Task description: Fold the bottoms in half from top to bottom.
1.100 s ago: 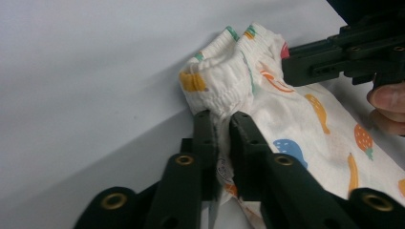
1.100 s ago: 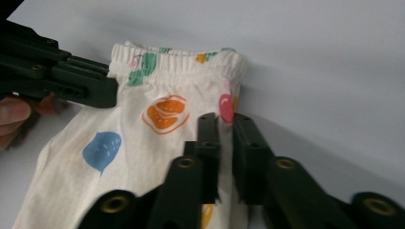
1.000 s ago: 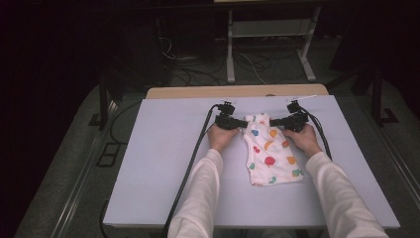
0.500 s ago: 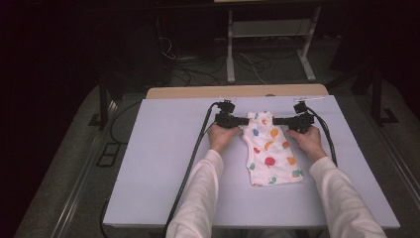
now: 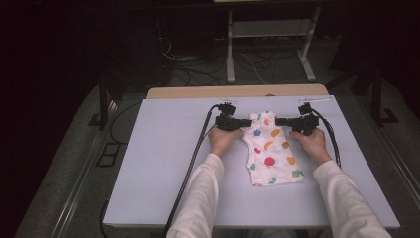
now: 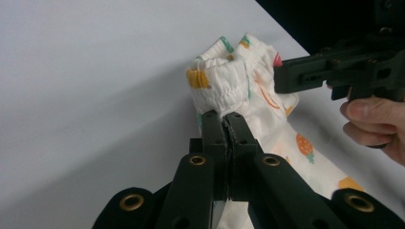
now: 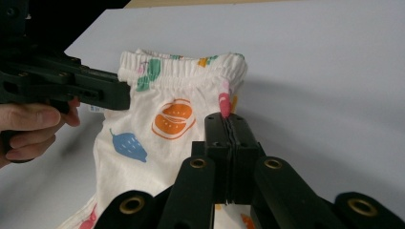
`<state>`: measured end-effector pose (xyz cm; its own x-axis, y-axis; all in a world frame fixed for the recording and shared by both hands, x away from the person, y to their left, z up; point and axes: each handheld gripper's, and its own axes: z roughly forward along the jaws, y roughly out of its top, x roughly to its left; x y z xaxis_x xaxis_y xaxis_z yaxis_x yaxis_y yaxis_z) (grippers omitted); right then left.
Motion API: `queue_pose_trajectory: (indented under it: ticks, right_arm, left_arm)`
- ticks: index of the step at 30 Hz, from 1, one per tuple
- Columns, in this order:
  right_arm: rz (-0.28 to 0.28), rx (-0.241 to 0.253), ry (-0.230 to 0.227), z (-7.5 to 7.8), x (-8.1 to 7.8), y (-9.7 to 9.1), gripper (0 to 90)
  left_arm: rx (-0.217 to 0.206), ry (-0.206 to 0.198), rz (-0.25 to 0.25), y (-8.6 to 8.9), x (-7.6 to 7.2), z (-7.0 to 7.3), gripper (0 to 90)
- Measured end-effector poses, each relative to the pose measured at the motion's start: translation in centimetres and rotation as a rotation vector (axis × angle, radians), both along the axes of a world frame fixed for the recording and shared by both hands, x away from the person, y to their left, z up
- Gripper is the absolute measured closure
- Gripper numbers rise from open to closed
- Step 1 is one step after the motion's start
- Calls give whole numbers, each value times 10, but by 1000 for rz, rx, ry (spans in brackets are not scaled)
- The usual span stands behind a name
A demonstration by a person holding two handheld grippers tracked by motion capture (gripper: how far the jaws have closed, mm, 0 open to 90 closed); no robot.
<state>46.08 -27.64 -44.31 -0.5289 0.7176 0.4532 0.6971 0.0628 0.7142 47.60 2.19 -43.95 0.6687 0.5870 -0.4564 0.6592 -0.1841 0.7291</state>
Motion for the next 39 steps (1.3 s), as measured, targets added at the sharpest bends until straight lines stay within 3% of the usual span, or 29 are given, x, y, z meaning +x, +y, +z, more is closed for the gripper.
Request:
queue_pose_trajectory:
  ticks: [5, 12, 21, 39]
  right_arm:
    - [-8, 21, -6, -4, -6, -3, 875]
    - [16, -9, -28, -1, -14, -2, 874]
    - [41, -23, -39, 7, -22, -1, 874]
    - [76, -61, -68, 23, -41, -2, 874]
  left_arm:
    - [-23, -9, -3, 0, -5, 0, 884]
    - [-37, -4, 0, 4, -11, -2, 884]
    - [-56, -25, -19, 9, -20, 8, 884]
    - [-36, -56, -54, 10, -41, 24, 884]
